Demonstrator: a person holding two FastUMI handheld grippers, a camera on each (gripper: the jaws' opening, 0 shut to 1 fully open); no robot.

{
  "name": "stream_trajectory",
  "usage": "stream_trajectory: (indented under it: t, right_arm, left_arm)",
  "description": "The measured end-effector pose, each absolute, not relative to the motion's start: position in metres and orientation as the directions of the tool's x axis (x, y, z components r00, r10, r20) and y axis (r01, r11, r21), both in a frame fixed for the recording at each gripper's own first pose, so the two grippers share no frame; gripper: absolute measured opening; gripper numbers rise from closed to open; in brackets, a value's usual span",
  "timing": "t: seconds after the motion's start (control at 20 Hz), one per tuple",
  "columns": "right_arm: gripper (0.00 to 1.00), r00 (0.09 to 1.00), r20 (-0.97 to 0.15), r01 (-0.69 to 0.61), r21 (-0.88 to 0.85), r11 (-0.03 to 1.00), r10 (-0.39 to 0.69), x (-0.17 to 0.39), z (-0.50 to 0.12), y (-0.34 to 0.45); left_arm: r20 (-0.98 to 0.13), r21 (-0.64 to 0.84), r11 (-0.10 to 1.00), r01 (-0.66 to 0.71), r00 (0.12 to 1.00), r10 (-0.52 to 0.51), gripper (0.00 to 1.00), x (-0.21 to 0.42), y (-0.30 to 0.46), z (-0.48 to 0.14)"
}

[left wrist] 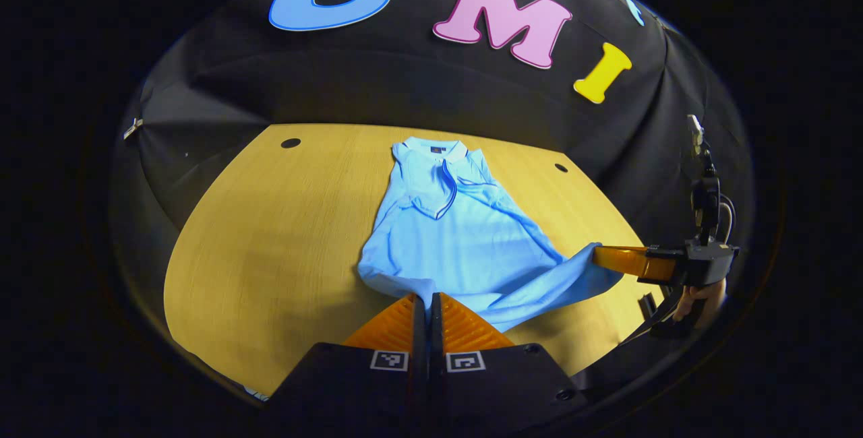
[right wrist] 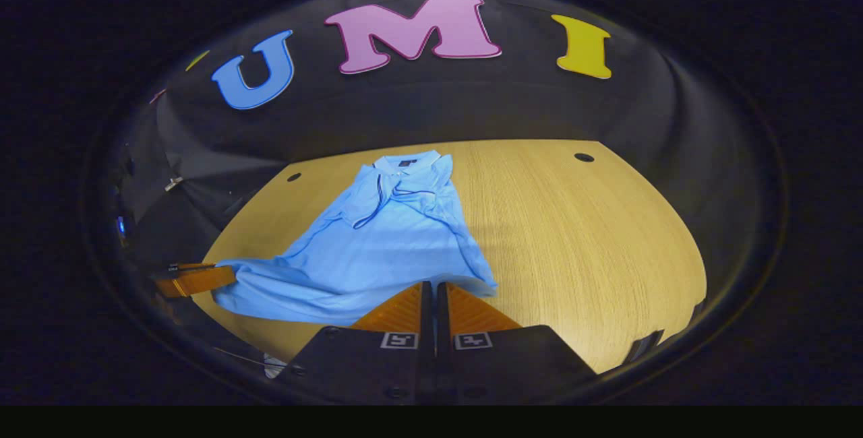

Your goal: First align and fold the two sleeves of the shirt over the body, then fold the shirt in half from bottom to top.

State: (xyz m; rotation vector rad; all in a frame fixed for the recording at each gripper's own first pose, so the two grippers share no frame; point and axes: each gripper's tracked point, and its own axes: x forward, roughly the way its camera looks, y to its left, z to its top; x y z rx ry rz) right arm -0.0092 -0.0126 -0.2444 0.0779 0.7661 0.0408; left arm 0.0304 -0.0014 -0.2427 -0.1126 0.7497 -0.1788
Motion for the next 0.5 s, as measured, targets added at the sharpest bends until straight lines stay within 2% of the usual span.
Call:
stream_trajectory:
  t: [0.05, 0.1, 0.15, 0.2, 0.25, 0.3, 0.4, 0.45, 0.5]
  right_arm:
    - [0.05, 0.73, -0.68, -0.015, 0.085, 0.996, 0.069, 0.004, -0.238, -0.014]
    - [0.0, 0.74, -0.669, -0.023, 0.084, 0.996, 0.073, 0.017, -0.232, -0.014]
    - [0.05, 0.748, -0.659, -0.03, 0.087, 0.996, 0.08, 0.03, -0.227, -0.014]
    - [0.0, 0.757, -0.648, -0.037, 0.092, 0.995, 0.088, 0.046, -0.223, -0.015]
    - [0.0, 0.765, -0.637, -0.046, 0.097, 0.994, 0.097, 0.06, -0.218, -0.014]
    - [0.05, 0.774, -0.624, -0.055, 0.094, 0.994, 0.102, 0.075, -0.214, -0.014]
    - [0.05, 0.792, -0.6, -0.076, 0.09, 0.993, 0.115, 0.106, -0.206, -0.014]
    - [0.1, 0.799, -0.589, -0.085, 0.092, 0.992, 0.124, 0.122, -0.202, -0.013]
    - [0.1, 0.808, -0.575, -0.095, 0.09, 0.991, 0.13, 0.139, -0.198, -0.013]
  left_arm:
    - [-0.659, -0.17, 0.978, 0.117, 0.725, -0.202, 0.06, 0.041, -0.002, -0.237]
    - [-0.654, -0.17, 0.979, 0.115, 0.73, -0.199, 0.06, 0.051, -0.001, -0.231]
    - [-0.644, -0.168, 0.979, 0.111, 0.74, -0.195, 0.06, 0.065, -0.001, -0.225]
    - [-0.635, -0.168, 0.98, 0.109, 0.749, -0.192, 0.06, 0.078, 0.0, -0.219]
    - [-0.62, -0.168, 0.98, 0.108, 0.761, -0.19, 0.06, 0.093, 0.0, -0.212]
    - [-0.607, -0.165, 0.98, 0.109, 0.772, -0.188, 0.06, 0.107, 0.001, -0.205]
    - [-0.583, -0.148, 0.983, 0.112, 0.792, -0.179, 0.06, 0.14, 0.005, -0.194]
    - [-0.573, -0.14, 0.984, 0.113, 0.801, -0.173, 0.06, 0.156, 0.007, -0.189]
    - [-0.562, -0.135, 0.984, 0.115, 0.809, -0.172, 0.06, 0.173, 0.008, -0.185]
